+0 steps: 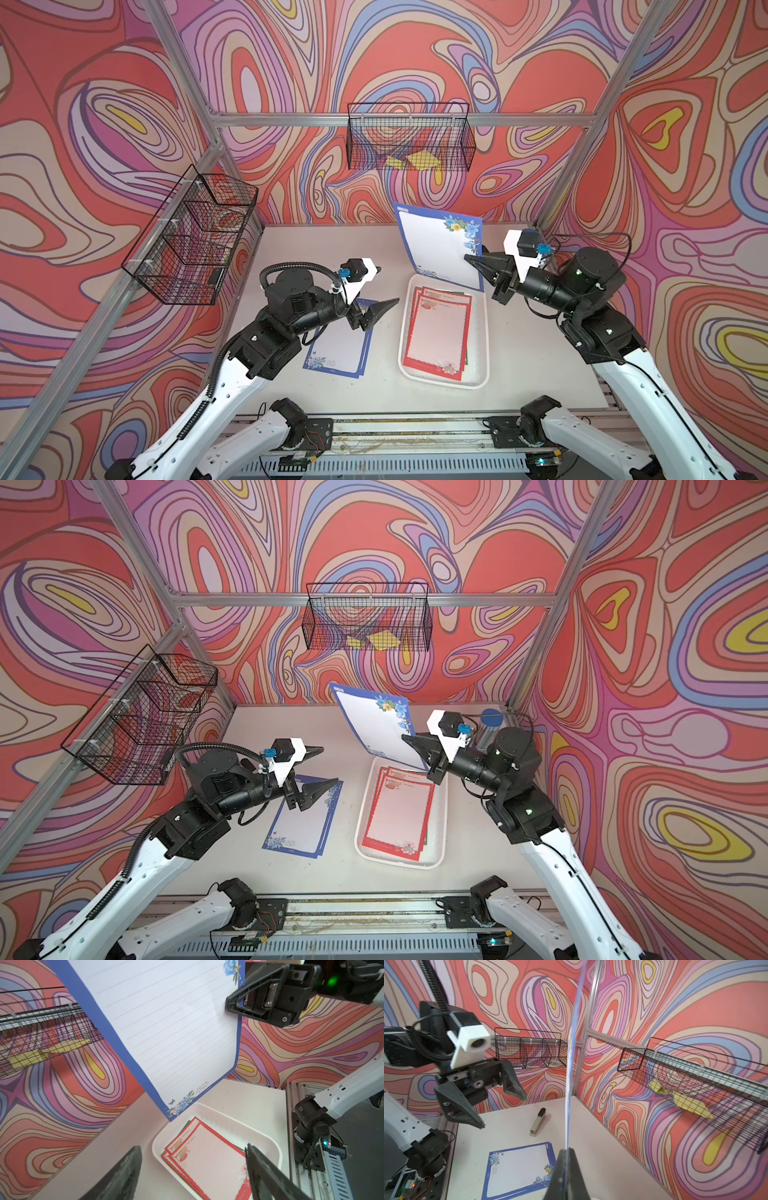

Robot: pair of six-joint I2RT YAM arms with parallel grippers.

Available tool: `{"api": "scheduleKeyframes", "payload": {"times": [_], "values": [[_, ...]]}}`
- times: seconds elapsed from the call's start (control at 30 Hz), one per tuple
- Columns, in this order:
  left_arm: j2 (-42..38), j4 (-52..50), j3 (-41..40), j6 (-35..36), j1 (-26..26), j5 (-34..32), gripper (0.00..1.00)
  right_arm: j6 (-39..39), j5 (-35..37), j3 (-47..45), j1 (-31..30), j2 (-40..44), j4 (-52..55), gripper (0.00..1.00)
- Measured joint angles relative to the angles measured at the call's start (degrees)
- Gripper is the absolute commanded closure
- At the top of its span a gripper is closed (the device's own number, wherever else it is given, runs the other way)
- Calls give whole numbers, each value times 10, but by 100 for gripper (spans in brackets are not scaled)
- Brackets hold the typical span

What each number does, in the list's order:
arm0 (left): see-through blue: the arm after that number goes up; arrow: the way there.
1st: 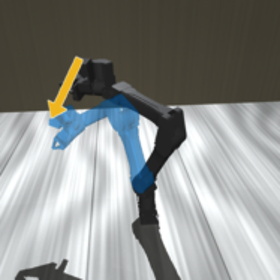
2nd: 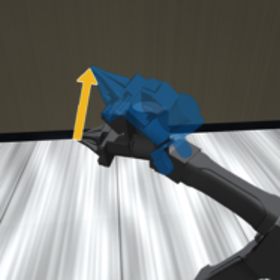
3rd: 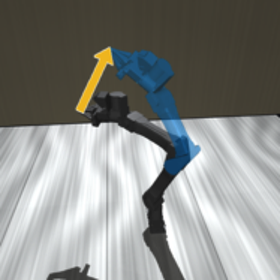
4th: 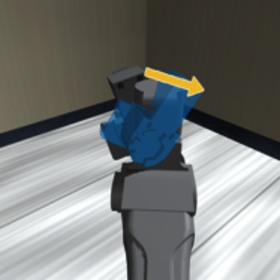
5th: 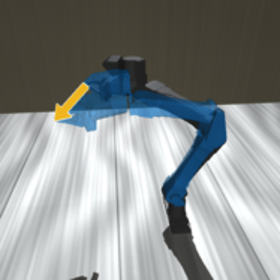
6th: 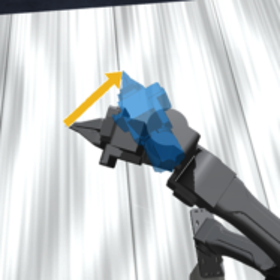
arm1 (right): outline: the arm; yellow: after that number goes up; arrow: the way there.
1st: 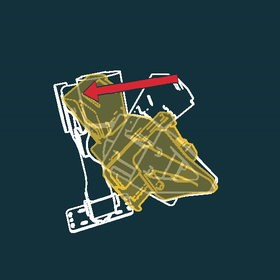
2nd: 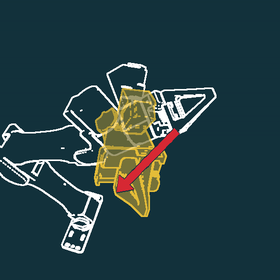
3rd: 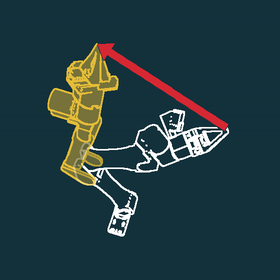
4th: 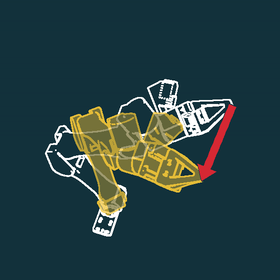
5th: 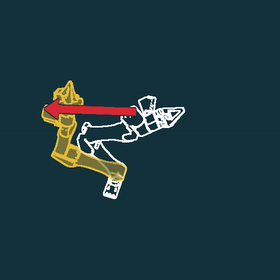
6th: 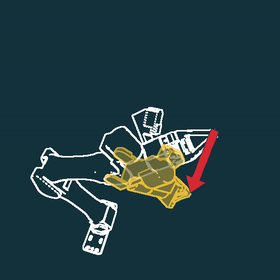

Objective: Take out the stationery paper from the storage box
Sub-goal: Place the stationery paper at the center of the board.

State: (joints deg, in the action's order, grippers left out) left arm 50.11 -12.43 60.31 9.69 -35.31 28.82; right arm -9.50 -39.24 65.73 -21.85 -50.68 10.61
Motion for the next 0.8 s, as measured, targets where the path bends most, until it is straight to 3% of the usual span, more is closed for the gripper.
{"api": "scheduleKeyframes", "payload": {"times": [0.5,0.67,0.77,0.8], "values": [[-58,87,-33,-27,0,47,30,138,-143,-34,0,23,-215,100],[-54,91,-32,-38,0,73,51,168,-167,-34,0,10,-245,100],[-48,91,-30,-45,0,100,76,184,-175,-34,0,-2,-258,100],[-46,92,-29,-48,0,108,79,189,-177,-34,0,-6,-262,100]]}}
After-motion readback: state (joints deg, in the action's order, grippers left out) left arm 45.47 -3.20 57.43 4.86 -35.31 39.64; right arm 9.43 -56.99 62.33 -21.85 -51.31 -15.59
